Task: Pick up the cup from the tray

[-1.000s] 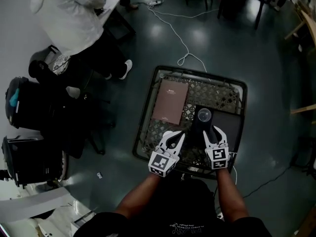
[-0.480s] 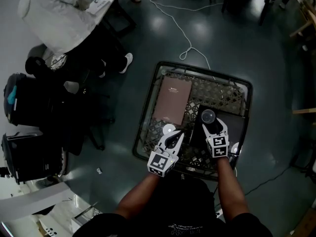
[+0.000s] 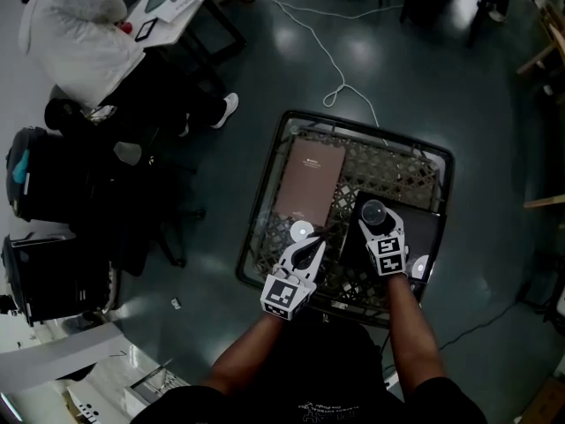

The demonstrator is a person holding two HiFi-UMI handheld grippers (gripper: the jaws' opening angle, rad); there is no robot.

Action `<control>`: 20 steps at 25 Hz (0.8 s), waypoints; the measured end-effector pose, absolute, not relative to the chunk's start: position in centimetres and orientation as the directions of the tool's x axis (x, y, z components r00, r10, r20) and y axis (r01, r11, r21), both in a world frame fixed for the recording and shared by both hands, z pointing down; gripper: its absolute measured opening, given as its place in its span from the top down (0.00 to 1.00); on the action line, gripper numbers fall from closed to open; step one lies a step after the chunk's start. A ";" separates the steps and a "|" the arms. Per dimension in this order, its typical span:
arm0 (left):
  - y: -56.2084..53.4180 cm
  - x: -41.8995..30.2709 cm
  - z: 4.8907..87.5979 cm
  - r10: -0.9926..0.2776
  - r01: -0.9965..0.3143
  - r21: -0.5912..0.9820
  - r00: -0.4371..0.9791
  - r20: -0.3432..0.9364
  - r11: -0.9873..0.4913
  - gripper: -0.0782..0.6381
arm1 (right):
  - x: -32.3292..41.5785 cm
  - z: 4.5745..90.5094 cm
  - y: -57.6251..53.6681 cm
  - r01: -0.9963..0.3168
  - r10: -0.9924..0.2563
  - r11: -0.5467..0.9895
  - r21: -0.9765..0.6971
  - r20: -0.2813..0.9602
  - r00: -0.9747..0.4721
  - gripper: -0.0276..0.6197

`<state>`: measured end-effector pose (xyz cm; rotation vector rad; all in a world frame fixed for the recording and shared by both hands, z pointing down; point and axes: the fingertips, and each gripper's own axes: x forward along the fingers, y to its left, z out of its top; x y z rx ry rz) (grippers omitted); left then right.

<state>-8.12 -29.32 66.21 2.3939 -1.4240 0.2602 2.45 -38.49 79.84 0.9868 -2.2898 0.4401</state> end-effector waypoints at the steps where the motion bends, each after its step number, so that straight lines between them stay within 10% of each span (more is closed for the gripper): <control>1: -29.3 -8.2 66.2 -0.815 -0.878 0.197 0.479 0.328 -0.436 0.88 | 2.4 80.0 -38.5 -0.741 -0.539 0.669 -0.064 0.645 -0.542 0.51; 20: -29.1 -6.7 64.4 -0.816 -0.866 0.174 0.500 0.291 -0.469 0.88 | 3.8 71.6 -37.4 -0.751 -0.631 0.660 -0.033 0.518 -0.577 0.53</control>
